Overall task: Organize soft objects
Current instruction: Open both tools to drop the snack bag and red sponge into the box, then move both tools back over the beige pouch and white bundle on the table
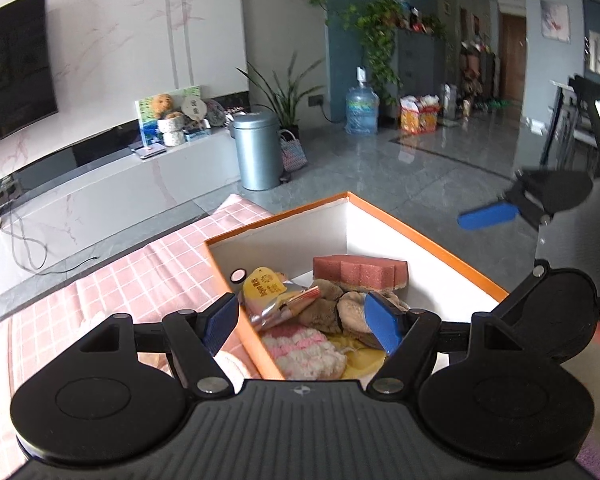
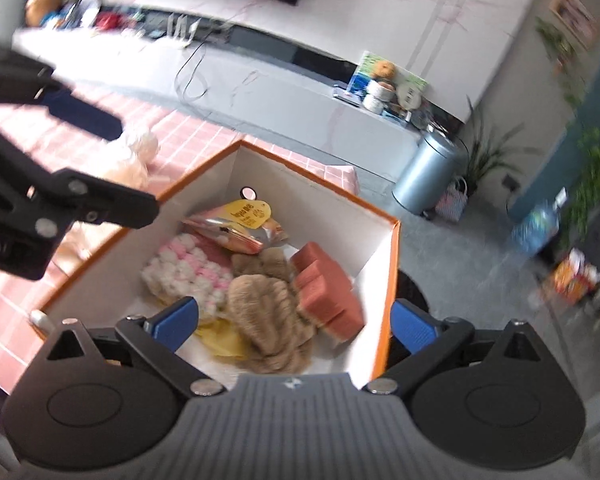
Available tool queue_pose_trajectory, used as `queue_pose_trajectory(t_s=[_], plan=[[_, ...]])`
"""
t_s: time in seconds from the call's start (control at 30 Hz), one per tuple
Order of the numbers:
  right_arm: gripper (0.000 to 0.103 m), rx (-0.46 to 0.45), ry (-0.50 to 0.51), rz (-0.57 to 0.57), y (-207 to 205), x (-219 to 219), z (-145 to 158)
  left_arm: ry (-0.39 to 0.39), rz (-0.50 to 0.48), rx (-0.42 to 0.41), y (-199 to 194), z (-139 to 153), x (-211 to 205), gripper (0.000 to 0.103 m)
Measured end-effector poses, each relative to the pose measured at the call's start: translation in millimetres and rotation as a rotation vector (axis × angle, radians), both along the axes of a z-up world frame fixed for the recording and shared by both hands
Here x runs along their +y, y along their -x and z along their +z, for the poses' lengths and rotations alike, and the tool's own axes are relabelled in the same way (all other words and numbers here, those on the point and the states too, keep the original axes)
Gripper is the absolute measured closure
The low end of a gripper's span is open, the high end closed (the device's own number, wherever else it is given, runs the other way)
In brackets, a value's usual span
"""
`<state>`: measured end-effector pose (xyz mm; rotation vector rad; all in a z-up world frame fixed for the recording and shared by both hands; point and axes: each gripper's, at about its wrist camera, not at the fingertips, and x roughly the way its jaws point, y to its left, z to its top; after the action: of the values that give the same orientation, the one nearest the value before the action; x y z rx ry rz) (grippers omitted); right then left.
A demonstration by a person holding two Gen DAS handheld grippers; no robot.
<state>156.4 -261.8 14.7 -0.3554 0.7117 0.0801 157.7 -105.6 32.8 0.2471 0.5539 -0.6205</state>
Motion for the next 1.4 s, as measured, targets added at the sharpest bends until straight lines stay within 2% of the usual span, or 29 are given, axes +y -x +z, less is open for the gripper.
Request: queue_pose_trajectory(t_s=[0.33,0.57,0.63,0.83,1.07,1.27,1.4], plan=[[0.003,-0.159,-0.165,-0.034,56,61,-5,0.133,0.168,0.026,30,-5,64,0.019],[0.007,-0.218,-0.169,-0.015,78,109,-14,0.199,0.294,0.072,42,-20,117,0.019],[0.014,-0.212,-0.161,0.003,81,121,-18,0.198,0.322,0.091,45,-26,130,0.019],[0.026,-0.199,-0.111,0.055,85,151,-31,0.179,0.376,0.125,55,-49,162,0.019],[0.033,-0.153,-0.074,0.119,77,179,-48,0.234,0.426,0.173,62,-70,193,0.021],[0.037,-0.120,0.002,0.142,59,200,-67,0.200,0.444,0.195,54,-81,195,0.024],[0.037,-0.071,-0.006,0.139,39,205,-80,0.201,0.491,0.238,43,-93,201,0.025]])
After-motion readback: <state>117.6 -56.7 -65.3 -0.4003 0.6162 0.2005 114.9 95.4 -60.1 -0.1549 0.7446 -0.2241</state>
